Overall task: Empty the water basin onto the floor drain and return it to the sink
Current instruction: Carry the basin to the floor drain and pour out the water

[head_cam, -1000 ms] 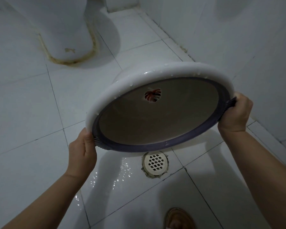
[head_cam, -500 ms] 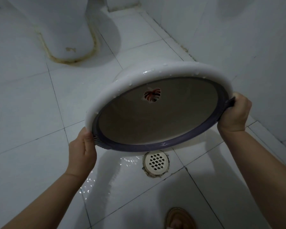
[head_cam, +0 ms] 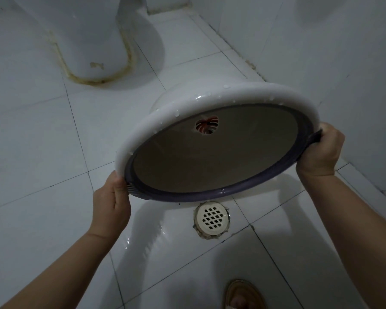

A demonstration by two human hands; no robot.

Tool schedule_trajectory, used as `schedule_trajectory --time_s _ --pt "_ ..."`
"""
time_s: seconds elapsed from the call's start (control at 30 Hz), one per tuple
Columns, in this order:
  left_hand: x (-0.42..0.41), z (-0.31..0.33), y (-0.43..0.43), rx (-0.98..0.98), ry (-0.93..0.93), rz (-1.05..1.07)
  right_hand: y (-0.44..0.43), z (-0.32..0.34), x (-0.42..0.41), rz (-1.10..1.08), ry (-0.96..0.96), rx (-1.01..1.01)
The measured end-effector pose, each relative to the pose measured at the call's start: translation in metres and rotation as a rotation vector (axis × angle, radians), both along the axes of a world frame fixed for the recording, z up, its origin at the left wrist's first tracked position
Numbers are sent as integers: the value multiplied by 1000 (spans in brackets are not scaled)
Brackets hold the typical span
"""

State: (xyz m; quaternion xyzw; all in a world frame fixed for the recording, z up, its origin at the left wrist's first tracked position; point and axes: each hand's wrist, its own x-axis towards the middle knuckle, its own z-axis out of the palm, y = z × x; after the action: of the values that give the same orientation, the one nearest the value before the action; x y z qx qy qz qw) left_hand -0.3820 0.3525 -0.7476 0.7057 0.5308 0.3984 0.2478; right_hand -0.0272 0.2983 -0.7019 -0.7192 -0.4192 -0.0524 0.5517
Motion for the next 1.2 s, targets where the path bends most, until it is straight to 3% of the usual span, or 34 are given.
schedule_trajectory --time_s 0.4,0.83,1.2 --pt "-2 4 -1 47 38 -25 -2 7 -7 28 -150 18" --pt "-4 0 -4 23 8 -23 0 4 -3 69 -39 -5" --pt "-4 -2 -3 -5 -1 -13 0 10 -17 0 -99 -112"
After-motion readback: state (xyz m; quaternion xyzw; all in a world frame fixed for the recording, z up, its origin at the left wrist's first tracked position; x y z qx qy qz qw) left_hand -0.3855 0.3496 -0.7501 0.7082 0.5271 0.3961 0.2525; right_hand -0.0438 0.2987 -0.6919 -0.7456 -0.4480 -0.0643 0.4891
